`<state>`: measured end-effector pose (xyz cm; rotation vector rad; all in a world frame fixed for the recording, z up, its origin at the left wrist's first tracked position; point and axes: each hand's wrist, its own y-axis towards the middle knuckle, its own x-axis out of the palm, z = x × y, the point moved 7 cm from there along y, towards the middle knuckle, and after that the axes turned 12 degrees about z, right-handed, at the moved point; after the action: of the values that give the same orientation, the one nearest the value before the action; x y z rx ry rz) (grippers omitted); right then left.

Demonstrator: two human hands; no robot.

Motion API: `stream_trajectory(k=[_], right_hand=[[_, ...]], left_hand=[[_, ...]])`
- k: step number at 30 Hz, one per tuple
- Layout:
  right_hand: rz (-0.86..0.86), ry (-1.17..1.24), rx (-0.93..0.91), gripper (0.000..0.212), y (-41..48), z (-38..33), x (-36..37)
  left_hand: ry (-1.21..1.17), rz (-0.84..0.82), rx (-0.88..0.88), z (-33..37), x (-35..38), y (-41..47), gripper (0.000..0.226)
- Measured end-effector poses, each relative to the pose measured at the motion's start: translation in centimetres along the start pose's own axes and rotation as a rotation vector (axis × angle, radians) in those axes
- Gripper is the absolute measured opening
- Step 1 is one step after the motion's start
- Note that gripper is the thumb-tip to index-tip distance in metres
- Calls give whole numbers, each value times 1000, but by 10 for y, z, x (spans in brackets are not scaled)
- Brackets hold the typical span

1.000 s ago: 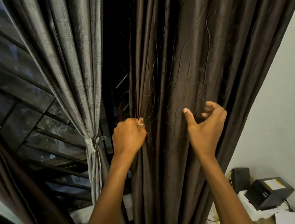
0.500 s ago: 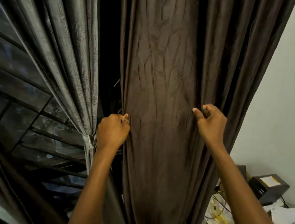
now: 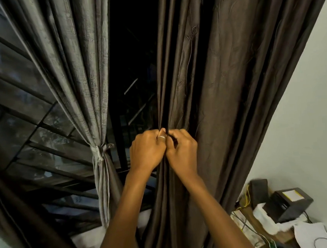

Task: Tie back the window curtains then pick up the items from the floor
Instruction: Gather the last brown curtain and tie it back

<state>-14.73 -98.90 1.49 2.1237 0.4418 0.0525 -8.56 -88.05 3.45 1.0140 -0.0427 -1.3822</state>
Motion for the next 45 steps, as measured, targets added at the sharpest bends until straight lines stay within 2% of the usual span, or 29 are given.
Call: stream_trajectory(k=[6,9,11,14,18,23,25,27,28,29,32,33,34,36,37,38,40,41,42,45], right_hand=[[9,-17,38,13,-6,-3,1],[34,-68,56,13,-9,-3,-1],[48,-77,57,20,-11,-3,-2],[70,-90,39,20,-12,-7,-3],[95,-65,47,15,-12,-7,-8],[46,-36,52,20,-7,2,-10],[-47,-8,35,22,-3,1,-10],[-168,65,-7,14,4,-1,-17],[-169,89,-22,12,9,2,-28],[-92,86,-23,15,16,8,-45],[306,-36,117,29,40,46,-108],[346,-52,214,38,49,62,-120],[309,-51,310,50,58,76,-125],[100,-11,439,70,76,99,-117],[-22,38,481,72,82,108,-110],[-129,91,511,67,87,115,-104],[-225,118,509,36,98,126,-102],[-203,87,486,22,104,132,-107],[-165,50,466,16,109,137,-113],[-45,-6,435,16,105,139,-129]], left_hand=[[-186,-104,-6,-6,1,0,56],[-126,-134,-24,4,1,-2,69],[-32,-93,-11,12,-1,0,79],[88,-26,-12,22,-2,5,67],[102,6,-65,26,2,4,47],[25,18,-66,24,4,2,50],[11,55,-54,25,3,0,52],[32,100,-39,25,0,-1,53],[37,113,-32,25,-2,-1,54],[39,122,-26,25,-3,-2,55],[27,140,-4,24,-7,-3,59],[10,139,2,23,-6,-4,60],[-9,132,8,22,-5,-4,60],[-38,122,25,19,-3,-3,60],[-43,119,28,18,-2,-2,60],[-39,119,27,17,-2,-1,60],[-13,134,22,14,-5,0,61],[5,148,17,13,-9,0,61],[20,160,11,12,-13,0,61],[49,167,4,14,-18,-4,60]])
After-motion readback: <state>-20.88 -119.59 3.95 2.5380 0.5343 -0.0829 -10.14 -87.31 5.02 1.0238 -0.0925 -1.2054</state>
